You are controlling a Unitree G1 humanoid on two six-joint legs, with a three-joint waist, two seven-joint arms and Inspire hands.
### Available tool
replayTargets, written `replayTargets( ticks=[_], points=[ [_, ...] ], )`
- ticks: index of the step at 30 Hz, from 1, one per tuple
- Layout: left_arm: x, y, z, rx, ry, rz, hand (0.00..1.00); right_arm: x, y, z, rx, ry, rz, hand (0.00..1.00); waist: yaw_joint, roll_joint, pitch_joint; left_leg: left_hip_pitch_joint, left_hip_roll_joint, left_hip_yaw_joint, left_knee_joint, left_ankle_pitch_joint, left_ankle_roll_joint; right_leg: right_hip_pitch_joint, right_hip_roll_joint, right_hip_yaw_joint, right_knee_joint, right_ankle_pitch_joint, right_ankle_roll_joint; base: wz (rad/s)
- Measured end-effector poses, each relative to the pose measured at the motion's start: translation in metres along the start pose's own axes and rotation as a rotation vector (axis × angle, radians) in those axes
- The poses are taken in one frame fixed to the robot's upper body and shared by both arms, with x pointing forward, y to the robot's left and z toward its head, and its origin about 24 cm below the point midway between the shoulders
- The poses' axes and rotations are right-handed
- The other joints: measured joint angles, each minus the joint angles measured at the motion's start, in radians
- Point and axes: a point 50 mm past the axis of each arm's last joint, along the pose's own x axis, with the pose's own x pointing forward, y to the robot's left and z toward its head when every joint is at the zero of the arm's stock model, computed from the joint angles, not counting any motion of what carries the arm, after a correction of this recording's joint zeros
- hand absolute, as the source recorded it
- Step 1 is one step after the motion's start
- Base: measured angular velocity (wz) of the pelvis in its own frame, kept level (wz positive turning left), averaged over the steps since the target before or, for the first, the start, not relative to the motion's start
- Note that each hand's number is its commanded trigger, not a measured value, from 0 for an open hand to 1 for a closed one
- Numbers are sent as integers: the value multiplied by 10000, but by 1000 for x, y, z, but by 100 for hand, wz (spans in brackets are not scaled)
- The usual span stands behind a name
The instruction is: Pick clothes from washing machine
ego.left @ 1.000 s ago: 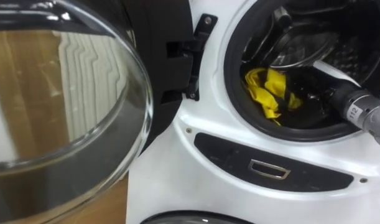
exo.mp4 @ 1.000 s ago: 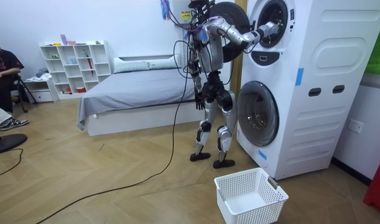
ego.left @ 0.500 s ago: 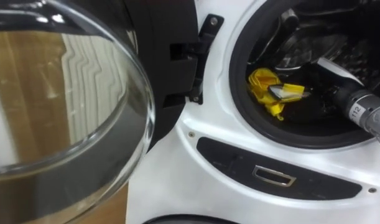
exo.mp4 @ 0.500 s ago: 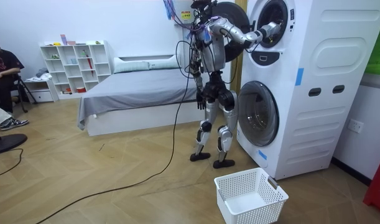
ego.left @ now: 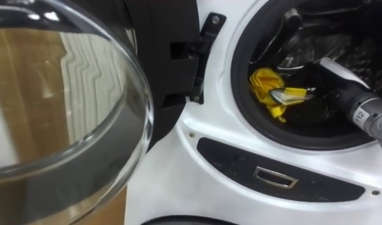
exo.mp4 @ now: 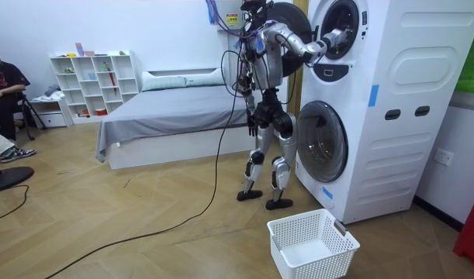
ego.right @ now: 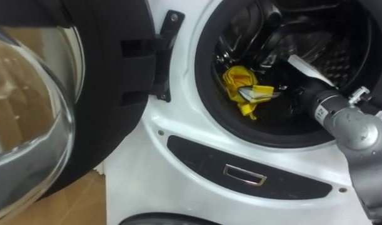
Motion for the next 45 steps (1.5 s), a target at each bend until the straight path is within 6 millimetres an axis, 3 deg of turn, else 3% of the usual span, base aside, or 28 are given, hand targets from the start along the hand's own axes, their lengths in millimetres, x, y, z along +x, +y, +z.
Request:
replayTargets(
  ticks=[3, 9, 12, 16, 22, 27, 33, 39, 45],
  points=[
    [0, -3, 1, -38, -139, -37, 0, -12, -1, 6, -287, -249, -373, 100, -117, 108, -21, 36, 42, 75, -116, -4, -1, -17, 49, 32, -23, 2, 8, -3],
    [1, -6, -2, -86, -228, 257, 0, -37, 0, 28, -658, -1281, -1273, 100, -567, 476, 58, 0, 130, 996, -207, -2, -2, -162, 84, 117, -26, -80, 78, -8],
    [2, -10, -10, -450, -98, 398, 0, -44, 4, 36, -568, -1736, -1384, 100, -640, 580, -3, 15, 151, 1430, -171, 0, -3, -179, 141, 350, -43, -94, 91, -20],
    [1, -16, -17, -742, -16, 622, 0, -53, 7, 44, 15, -2349, -1463, 100, -1012, 557, -23, -28, 164, 1872, -194, 2, -5, -293, 174, 498, -36, -108, 116, -13],
    [0, -17, -24, -1450, -127, 737, 0, -76, 7, 51, 803, -3294, -1395, 100, -1237, 571, -44, -41, 192, 2355, -200, 2, -5, -401, 207, 629, -9, -110, 118, -7],
    [-3, -24, -40, -1723, 149, 662, 0, -85, 12, 52, 980, -3580, -1200, 100, -1632, 646, -16, -3, 196, 2668, -204, -2, -11, -420, 279, 923, 9, -77, 102, -9],
    [-5, -33, -50, -2245, 379, 547, 0, -97, 5, 56, 867, -3942, -1683, 100, -1793, 745, 2, -171, 306, 3055, -259, -152, -82, -791, 440, 1282, 190, 82, 68, -19],
    [-6, -33, -55, -2813, 338, 755, 0, -111, -4, 53, 439, -4112, -2222, 100, -2162, 734, -7, -174, 334, 3183, -224, -187, -114, -819, 500, 1401, 202, 103, 50, -8],
    [-6, -33, -54, -2816, 191, 802, 0, -117, -8, 49, 381, -4051, -2515, 100, -2199, 716, -14, -168, 342, 3320, -196, -205, -123, -842, 547, 1534, 207, 146, 37, -7]
  ],
)
